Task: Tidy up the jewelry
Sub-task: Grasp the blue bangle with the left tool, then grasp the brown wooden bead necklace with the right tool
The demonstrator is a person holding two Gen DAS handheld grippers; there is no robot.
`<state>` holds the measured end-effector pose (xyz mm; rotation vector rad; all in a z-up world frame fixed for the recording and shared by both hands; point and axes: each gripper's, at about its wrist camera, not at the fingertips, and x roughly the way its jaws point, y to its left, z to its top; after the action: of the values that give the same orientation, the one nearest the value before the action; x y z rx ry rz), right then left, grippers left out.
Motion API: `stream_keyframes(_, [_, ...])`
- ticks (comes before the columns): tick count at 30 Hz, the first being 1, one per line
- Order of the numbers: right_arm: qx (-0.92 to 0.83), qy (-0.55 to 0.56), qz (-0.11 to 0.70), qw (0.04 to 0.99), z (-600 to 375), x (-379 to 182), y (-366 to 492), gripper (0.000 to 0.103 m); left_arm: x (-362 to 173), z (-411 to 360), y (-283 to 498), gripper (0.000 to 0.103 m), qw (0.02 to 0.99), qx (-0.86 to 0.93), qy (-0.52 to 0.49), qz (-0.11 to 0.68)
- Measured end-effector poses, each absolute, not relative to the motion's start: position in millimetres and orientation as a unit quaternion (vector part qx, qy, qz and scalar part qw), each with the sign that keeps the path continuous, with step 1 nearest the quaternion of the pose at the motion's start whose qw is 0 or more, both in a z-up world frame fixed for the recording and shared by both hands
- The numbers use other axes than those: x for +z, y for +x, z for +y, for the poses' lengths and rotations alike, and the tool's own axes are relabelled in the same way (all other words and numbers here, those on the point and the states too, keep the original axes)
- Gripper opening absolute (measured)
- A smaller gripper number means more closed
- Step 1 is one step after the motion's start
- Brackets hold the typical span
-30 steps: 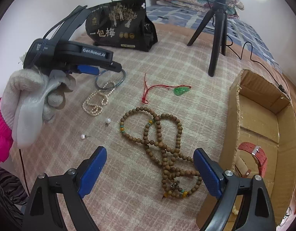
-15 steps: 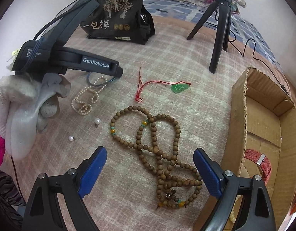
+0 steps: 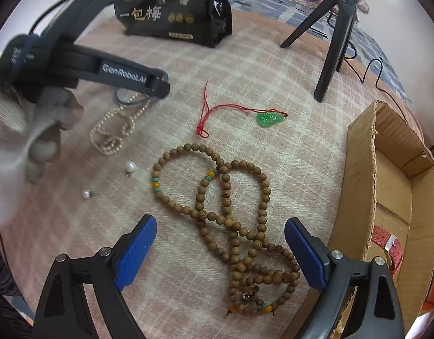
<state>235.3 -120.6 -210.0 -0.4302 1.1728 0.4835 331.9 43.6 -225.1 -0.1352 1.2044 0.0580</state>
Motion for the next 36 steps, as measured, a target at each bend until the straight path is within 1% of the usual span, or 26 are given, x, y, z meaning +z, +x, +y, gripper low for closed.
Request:
stream_keyframes(2, [0.217,-0.218,0.542,0.782,-118.7,-213.0,235.4,0.094,-225.8,45.6,331.8,0.075,0.822,0.026,-0.063,0.565])
stream_keyframes(4, [0.212,-0.237,0.539,0.780,-116.1,-215.8,236.3,0.090,-226.2,44.1,332.1,0.075,0.823,0.026,-0.062,0.565])
stream_keyframes(9, [0.219,-0.254,0.539,0.773,-114.6,-219.8,238.7,0.089,-225.2,42.4,331.4,0.075,0.823,0.026,-0.060,0.564])
stream_keyframes(12, [0.235,-0.253,0.539,0.768,-112.9,-220.7,239.5,0.078,-223.0,40.1,329.6,0.075,0.824,0.024,-0.059,0.563])
stream_keyframes(14, [0.244,-0.248,0.540,0.766,-113.6,-220.2,240.5,0.065,-222.4,42.3,328.8,0.075,0.824,0.023,-0.059,0.563])
stream_keyframes(16, [0.248,-0.246,0.540,0.766,-112.6,-219.6,240.5,0.057,-223.0,43.2,328.8,0.075,0.824,0.025,-0.059,0.563])
stream_keyframes(18, [0.248,-0.246,0.539,0.767,-112.9,-219.6,240.4,0.057,-223.2,41.0,330.4,0.075,0.824,0.024,-0.058,0.563])
stream_keyframes(23, [0.241,-0.250,0.535,0.771,-116.0,-219.6,241.0,0.059,-223.5,42.5,329.7,0.075,0.825,0.024,-0.057,0.562])
stream_keyframes(26, [0.234,-0.244,0.534,0.775,-120.6,-217.8,244.0,0.067,-224.1,41.9,330.5,0.075,0.825,0.024,-0.057,0.562])
stream_keyframes(27, [0.233,-0.242,0.533,0.777,-122.2,-216.6,245.2,0.068,-223.8,41.7,329.5,0.075,0.825,0.024,-0.056,0.562])
stream_keyframes(31, [0.258,-0.207,0.543,0.772,-128.2,-208.9,251.3,0.069,-223.6,42.1,329.1,0.075,0.825,0.025,-0.054,0.562])
stream_keyframes(32, [0.268,-0.197,0.548,0.768,-129.5,-207.1,253.1,0.071,-223.7,41.7,329.1,0.075,0.825,0.024,-0.055,0.562])
stream_keyframes(36, [0.294,-0.177,0.553,0.759,-129.7,-199.1,255.0,0.070,-223.7,41.4,325.5,0.075,0.826,0.022,-0.051,0.560])
